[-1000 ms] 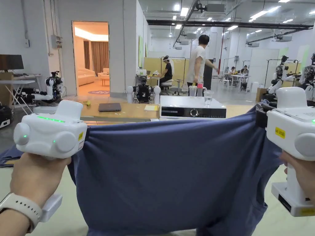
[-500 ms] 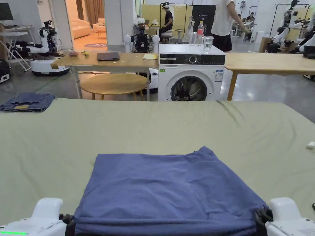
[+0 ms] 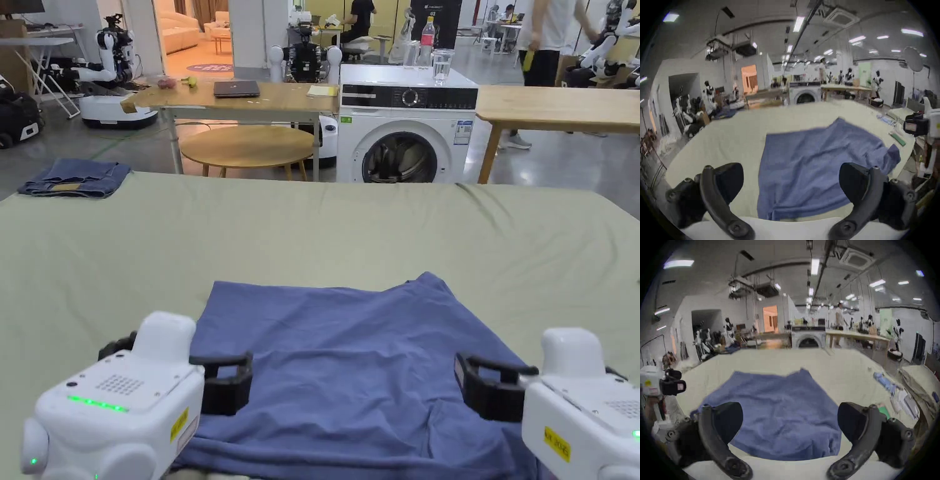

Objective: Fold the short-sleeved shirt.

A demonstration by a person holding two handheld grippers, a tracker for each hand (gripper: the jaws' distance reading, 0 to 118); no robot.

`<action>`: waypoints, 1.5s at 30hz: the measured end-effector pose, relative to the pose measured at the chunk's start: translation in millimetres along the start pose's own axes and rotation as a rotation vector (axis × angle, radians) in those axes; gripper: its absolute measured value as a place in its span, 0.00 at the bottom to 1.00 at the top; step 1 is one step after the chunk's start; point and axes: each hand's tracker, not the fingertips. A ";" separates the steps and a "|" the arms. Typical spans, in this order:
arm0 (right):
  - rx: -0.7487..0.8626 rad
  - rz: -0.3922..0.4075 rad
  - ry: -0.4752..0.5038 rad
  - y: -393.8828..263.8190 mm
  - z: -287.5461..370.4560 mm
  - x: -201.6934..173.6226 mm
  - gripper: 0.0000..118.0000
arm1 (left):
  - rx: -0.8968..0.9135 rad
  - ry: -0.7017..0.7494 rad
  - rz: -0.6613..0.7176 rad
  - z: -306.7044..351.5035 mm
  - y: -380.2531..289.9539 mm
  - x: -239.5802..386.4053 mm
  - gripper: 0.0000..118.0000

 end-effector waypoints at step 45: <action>-0.326 -0.072 -0.124 -138.4 -25.2 72.6 0.23 | -0.433 -0.044 0.097 -29.8 -100.9 -48.1 0.04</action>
